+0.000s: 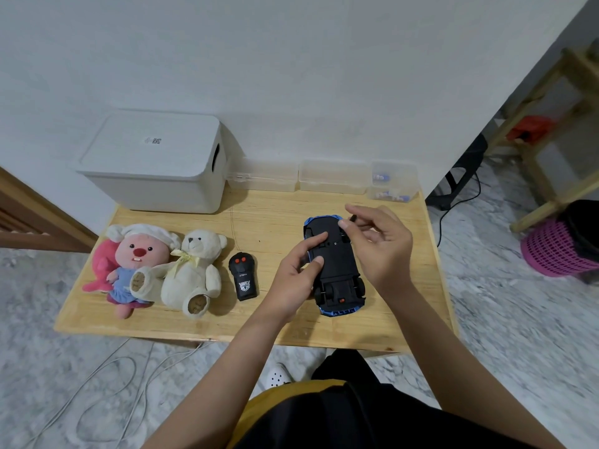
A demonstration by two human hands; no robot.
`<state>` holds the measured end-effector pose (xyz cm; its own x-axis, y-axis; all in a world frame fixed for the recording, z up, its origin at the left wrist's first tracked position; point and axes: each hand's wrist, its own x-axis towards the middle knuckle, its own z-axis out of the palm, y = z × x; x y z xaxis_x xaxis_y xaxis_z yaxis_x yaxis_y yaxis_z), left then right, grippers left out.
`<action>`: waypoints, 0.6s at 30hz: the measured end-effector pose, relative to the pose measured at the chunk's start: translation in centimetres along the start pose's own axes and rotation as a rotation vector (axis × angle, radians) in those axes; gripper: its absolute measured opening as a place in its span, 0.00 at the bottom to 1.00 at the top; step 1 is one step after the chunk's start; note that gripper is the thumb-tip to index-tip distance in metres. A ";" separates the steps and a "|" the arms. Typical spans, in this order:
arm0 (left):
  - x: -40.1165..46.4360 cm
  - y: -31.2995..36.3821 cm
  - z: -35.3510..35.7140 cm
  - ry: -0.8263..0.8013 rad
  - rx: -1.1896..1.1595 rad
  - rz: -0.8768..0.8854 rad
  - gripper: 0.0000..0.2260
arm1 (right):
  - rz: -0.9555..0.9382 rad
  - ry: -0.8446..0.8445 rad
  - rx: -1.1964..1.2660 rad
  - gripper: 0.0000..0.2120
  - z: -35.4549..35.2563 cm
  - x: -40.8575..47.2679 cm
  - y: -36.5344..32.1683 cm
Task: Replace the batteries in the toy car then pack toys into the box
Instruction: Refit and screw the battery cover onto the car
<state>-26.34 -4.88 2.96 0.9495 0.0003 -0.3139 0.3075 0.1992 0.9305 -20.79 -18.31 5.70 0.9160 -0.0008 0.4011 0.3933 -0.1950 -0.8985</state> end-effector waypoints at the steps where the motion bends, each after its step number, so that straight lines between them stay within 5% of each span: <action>1: 0.0 0.0 0.0 -0.001 0.000 0.001 0.17 | -0.009 0.005 -0.010 0.13 0.0 0.0 0.0; 11: 0.0 -0.1 -0.1 0.006 0.004 -0.002 0.17 | -0.024 0.038 -0.036 0.16 -0.6 -0.3 0.2; 18: 0.0 -0.1 0.0 0.004 -0.007 -0.010 0.17 | -0.198 -0.009 -0.171 0.09 -1.3 -0.5 0.9</action>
<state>-26.34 -4.89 2.81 0.9461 0.0020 -0.3239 0.3165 0.2065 0.9258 -20.97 -19.78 4.96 0.8232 0.0625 0.5643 0.5471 -0.3530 -0.7590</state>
